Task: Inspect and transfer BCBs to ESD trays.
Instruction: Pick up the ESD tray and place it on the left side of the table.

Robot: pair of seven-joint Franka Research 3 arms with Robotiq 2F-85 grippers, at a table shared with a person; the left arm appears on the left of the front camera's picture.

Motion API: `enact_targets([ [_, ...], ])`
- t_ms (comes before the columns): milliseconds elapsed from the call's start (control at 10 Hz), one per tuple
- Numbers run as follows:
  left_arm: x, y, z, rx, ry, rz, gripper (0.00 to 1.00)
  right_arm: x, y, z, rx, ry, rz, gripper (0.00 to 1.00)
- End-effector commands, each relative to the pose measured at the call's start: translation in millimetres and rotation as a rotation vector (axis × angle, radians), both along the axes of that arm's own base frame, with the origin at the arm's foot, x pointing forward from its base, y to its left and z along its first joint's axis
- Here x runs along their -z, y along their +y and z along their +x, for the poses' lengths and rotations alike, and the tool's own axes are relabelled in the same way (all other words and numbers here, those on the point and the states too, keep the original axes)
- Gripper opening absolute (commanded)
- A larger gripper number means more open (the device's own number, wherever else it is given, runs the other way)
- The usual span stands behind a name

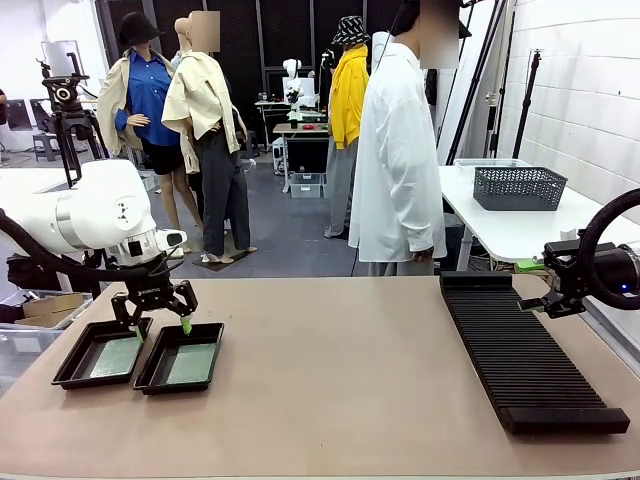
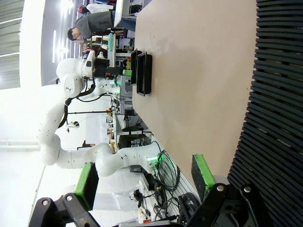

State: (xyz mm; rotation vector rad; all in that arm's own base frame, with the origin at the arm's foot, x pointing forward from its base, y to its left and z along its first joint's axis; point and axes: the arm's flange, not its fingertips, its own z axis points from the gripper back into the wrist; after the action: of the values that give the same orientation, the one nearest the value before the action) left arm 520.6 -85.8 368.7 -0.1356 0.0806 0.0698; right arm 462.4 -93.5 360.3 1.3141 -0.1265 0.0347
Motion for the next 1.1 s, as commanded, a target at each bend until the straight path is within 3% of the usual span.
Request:
enact_targets([
  [0,-3.6,0.5,-9.4,0.024,0.003,-0.031,1.0,-0.9,0.8,-0.8,0.003,0.001,-0.004,1.0],
  [1000,-3.4,-1.9,-2.2,0.005,0.001,-0.002,1.0,-0.9,0.8,-0.8,0.003,0.001,-0.004,1.0],
])
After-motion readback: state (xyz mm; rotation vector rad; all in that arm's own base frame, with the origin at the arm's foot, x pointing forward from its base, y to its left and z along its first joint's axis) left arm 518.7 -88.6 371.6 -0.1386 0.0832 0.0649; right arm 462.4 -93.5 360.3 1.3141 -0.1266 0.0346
